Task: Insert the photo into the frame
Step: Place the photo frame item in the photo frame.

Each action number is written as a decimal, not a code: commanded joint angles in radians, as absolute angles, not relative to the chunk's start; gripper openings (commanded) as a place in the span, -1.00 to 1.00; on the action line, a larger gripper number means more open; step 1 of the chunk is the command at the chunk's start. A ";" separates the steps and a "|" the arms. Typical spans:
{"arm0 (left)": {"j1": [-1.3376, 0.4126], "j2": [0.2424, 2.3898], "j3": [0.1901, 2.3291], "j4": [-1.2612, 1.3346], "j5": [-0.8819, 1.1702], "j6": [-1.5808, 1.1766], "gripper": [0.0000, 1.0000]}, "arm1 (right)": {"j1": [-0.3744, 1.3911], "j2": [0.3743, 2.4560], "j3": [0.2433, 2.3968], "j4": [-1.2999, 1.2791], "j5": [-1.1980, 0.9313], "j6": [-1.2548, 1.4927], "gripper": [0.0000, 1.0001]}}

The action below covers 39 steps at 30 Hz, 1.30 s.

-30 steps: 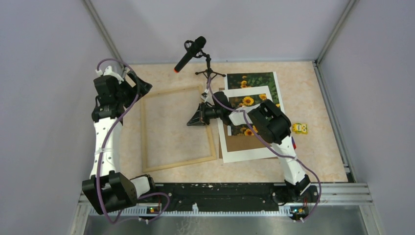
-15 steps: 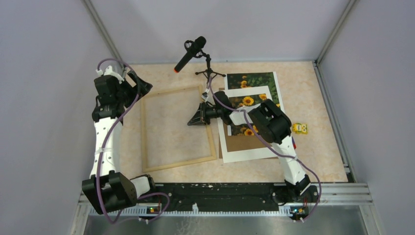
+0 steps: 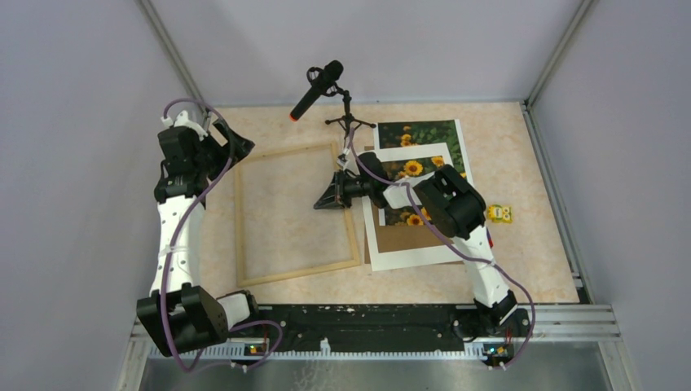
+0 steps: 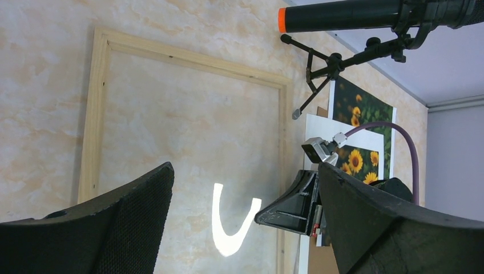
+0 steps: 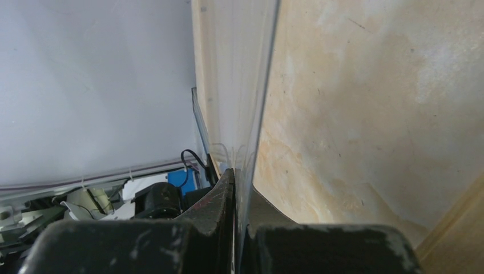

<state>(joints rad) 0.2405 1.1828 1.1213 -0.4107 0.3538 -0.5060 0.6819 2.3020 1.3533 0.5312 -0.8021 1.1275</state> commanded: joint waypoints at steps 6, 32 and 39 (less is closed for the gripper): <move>0.237 1.172 1.118 -0.366 0.354 -0.494 0.97 | 0.670 2.278 1.349 0.572 -0.824 1.112 -1.00; 0.233 1.170 1.117 -0.365 0.352 -0.486 0.97 | 0.670 2.349 1.470 0.454 -0.916 1.029 -1.00; 0.234 1.168 1.115 -0.366 0.349 -0.485 0.97 | 0.669 2.350 1.495 0.388 -0.930 0.985 -1.00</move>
